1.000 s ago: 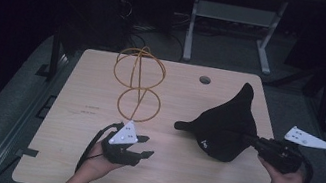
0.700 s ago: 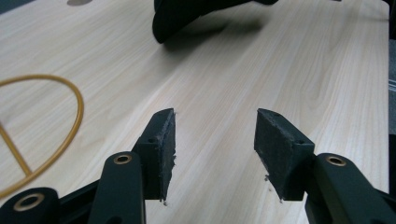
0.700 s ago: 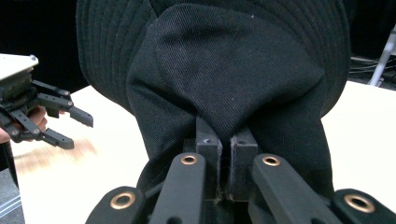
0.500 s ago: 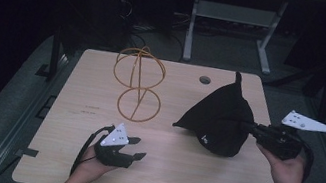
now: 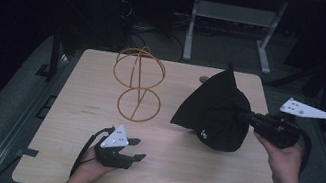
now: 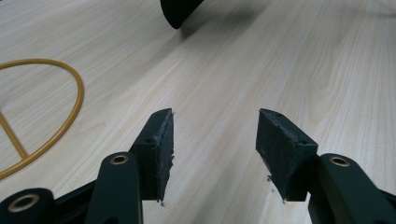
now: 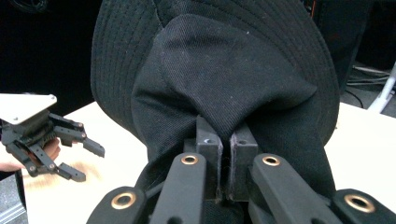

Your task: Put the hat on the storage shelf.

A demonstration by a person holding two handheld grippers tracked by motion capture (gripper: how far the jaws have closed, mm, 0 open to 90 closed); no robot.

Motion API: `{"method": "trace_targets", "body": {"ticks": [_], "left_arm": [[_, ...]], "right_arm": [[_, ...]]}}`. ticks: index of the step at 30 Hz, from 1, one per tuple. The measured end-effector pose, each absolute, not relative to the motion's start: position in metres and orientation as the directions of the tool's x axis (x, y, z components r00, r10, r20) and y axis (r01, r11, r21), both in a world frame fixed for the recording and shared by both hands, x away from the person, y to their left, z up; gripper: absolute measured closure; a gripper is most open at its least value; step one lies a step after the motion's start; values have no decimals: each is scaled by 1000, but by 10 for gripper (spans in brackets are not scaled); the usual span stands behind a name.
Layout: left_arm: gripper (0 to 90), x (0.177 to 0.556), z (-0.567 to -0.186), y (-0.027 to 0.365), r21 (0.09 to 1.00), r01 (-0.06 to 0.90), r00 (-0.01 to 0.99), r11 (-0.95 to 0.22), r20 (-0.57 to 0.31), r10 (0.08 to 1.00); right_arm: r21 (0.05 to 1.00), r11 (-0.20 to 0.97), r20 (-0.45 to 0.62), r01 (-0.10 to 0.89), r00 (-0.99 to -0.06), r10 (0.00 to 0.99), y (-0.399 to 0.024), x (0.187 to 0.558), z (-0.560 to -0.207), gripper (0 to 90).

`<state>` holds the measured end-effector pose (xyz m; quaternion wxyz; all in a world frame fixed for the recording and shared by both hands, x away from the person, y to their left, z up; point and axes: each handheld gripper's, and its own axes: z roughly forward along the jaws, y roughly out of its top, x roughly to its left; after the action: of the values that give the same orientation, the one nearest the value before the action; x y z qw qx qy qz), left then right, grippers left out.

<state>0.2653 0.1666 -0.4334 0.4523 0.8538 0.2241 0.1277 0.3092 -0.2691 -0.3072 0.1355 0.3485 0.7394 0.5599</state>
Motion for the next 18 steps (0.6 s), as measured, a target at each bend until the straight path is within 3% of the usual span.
{"method": "trace_targets", "body": {"ticks": [18], "left_arm": [[426,265,-440,162,812,261,892,-522,4,452]], "right_arm": [[933,158,152,322,-754,640,-247,325,-269,859]]}}
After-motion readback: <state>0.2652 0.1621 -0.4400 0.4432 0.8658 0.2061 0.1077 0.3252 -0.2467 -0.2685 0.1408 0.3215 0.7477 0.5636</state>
